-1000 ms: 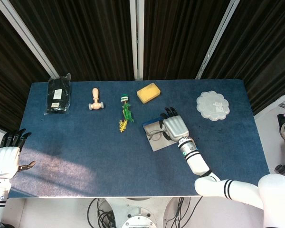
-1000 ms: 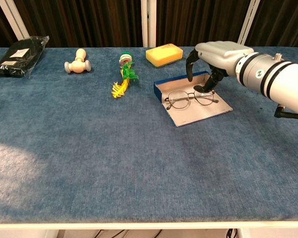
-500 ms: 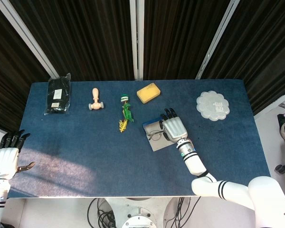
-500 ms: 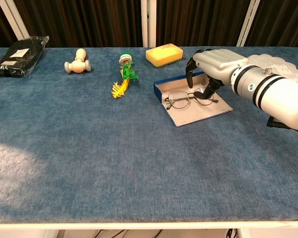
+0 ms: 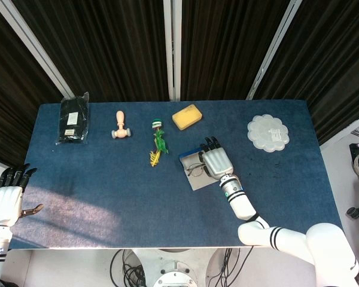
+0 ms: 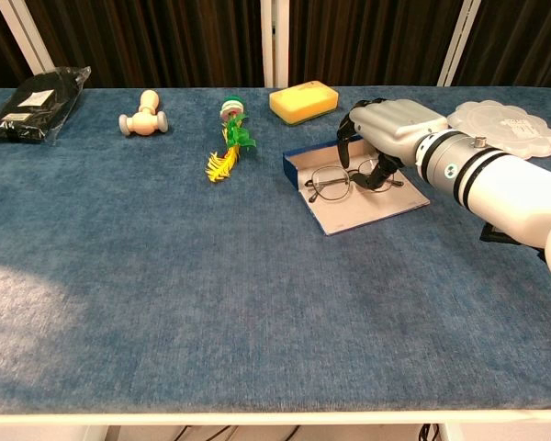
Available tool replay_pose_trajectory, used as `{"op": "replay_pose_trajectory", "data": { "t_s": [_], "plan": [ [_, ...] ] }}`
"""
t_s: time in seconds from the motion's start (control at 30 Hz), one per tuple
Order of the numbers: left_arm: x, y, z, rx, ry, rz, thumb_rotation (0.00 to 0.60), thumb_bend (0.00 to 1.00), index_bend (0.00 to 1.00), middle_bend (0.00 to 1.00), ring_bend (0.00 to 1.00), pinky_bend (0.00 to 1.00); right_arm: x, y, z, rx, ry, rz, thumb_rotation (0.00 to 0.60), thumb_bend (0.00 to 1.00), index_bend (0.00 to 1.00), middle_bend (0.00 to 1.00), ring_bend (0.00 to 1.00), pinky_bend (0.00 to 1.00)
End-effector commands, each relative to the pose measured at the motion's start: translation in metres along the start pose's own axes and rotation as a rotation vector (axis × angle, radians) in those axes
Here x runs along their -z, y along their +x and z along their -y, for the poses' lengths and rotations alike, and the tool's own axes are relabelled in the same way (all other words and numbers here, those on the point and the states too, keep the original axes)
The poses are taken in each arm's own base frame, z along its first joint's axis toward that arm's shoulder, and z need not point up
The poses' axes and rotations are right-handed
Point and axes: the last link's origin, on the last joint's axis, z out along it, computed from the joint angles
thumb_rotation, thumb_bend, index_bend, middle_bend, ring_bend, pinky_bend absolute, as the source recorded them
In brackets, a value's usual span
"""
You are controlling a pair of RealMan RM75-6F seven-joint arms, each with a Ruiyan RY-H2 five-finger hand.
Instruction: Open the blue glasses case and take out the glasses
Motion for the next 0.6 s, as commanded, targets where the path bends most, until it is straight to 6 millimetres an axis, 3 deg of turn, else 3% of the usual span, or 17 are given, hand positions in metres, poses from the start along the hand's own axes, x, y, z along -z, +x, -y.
{"op": "replay_pose_trajectory", "data": {
  "t_s": [0.03,0.33,0.6],
  "plan": [
    [0.0,0.0,0.0,0.001,0.0,0.001,0.6,0.05,0.16,0.04,0.0,0.01,0.0,-0.001,0.0,-0.007,0.0,0.003,0.6,0.38,0.58,0.23,0.0,0.0],
    [0.001,0.0,0.001,0.001,0.001,0.0,0.6,0.05,0.16,0.04,0.0,0.01,0.004,0.001,-0.004,-0.017,-0.004,-0.012,0.6,0.44,0.69,0.26,0.0,0.0],
    [0.002,0.002,0.001,-0.001,0.0,-0.006,0.6,0.05,0.16,0.04,0.0,0.01,0.024,0.023,-0.004,0.0,0.043,-0.078,0.6,0.44,0.7,0.26,0.0,0.0]
  ]
}}
